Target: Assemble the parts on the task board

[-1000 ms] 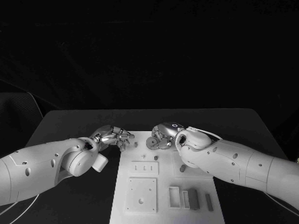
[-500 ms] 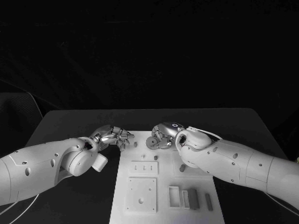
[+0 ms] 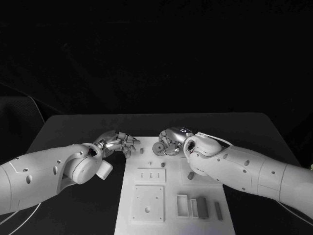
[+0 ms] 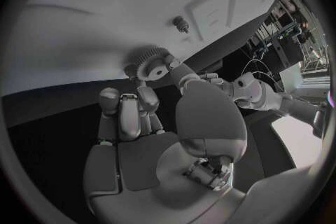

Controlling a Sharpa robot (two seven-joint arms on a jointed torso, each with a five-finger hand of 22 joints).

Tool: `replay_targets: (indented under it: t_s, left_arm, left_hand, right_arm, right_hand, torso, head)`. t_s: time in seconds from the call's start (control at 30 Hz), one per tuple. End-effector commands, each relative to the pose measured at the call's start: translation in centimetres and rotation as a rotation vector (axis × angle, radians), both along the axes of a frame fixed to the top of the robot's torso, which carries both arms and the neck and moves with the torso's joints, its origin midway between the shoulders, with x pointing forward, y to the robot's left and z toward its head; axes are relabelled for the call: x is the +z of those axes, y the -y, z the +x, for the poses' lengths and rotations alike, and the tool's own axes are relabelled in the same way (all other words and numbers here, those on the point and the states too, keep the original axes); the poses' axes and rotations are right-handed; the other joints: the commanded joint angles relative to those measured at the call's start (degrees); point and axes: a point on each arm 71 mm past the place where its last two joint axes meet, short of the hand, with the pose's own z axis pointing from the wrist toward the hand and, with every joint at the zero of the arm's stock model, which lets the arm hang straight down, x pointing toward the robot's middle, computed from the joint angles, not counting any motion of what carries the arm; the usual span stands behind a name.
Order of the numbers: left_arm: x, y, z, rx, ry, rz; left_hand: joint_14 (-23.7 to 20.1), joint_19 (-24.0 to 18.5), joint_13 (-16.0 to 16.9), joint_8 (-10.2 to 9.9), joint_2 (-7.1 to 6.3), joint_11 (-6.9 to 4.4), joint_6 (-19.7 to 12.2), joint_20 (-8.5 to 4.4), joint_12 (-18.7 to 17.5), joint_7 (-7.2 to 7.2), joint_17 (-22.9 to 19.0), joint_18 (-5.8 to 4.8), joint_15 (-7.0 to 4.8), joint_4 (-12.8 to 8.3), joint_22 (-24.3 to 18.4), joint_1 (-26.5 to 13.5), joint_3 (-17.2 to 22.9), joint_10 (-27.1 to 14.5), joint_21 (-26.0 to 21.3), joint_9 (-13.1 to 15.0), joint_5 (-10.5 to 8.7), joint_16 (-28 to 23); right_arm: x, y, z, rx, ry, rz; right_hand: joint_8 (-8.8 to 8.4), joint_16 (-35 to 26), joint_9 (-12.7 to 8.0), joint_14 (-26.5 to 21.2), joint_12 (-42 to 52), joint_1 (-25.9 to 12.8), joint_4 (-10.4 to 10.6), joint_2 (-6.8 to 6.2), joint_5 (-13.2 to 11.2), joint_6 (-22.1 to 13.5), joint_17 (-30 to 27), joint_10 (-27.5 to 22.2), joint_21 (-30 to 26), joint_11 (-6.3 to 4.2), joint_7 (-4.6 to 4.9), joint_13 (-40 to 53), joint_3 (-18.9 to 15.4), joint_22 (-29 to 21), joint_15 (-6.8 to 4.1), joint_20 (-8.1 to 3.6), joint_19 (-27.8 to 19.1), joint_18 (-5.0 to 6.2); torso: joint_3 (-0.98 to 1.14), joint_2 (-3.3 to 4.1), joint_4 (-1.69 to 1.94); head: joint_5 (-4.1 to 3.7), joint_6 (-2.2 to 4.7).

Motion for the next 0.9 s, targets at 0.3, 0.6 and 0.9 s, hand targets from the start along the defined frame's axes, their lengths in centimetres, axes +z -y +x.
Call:
replay_targets:
  t_s: [0.3,0.6,0.9]
  left_arm:
    - [0.11,0.22,-0.03,-0.017,0.001,-0.007]
    - [0.11,0.20,-0.05,-0.017,0.000,-0.007]
    - [0.11,0.18,-0.05,-0.017,0.000,-0.007]
  left_hand:
    - [-0.4,0.3,0.0,-0.2,0.02,0.12,0.4,0.03,-0.2,0.00,0.1,0.75,0.00,0.0,-0.1,-0.7,-0.4,-0.3,-0.1,-0.1,0.23,0.3]
    - [-0.4,0.3,0.0,-0.2,0.02,0.12,0.4,0.03,-0.2,0.00,0.1,0.75,0.00,0.0,-0.1,-0.7,-0.4,-0.3,-0.1,-0.1,0.23,0.3]
    - [-0.4,0.3,0.0,-0.2,0.01,0.12,0.4,0.03,-0.2,0.00,0.1,0.75,0.00,0.0,-0.1,-0.7,-0.5,-0.3,-0.1,-0.1,0.23,0.3]
  right_arm:
    - [0.09,-0.01,-0.05,-0.005,0.012,0.006]
    - [-0.05,0.04,0.03,-0.008,0.001,-0.006]
    - [-0.11,0.10,0.01,-0.006,-0.005,-0.012]
  right_hand:
    - [-0.30,-0.3,-0.1,-0.4,-0.4,0.0,0.1,-0.79,0.2,1.4,-0.1,-0.4,7.3,0.00,1.85,-0.1,-0.3,0.1,0.09,-0.24,0.0,0.54]
    - [-0.51,-0.5,-0.2,-0.6,-0.6,-0.2,0.1,-1.49,0.2,1.0,-0.2,-0.6,7.2,0.06,1.87,-0.2,-0.7,0.1,0.12,-0.22,-0.2,0.51]
    - [-0.53,-0.5,-0.3,-0.6,-0.6,-0.1,0.0,-1.52,0.2,0.9,-0.2,-0.7,7.1,0.07,1.87,-0.2,-0.7,0.1,0.12,-0.22,-0.2,0.51]
  torso:
    - [-0.02,0.00,-0.01]
    - [-0.02,0.04,-0.02]
    - [-0.01,0.02,0.01]
  head:
    - [-0.08,-0.13]
    - [-0.12,-0.22]
    - [-0.17,-0.18]
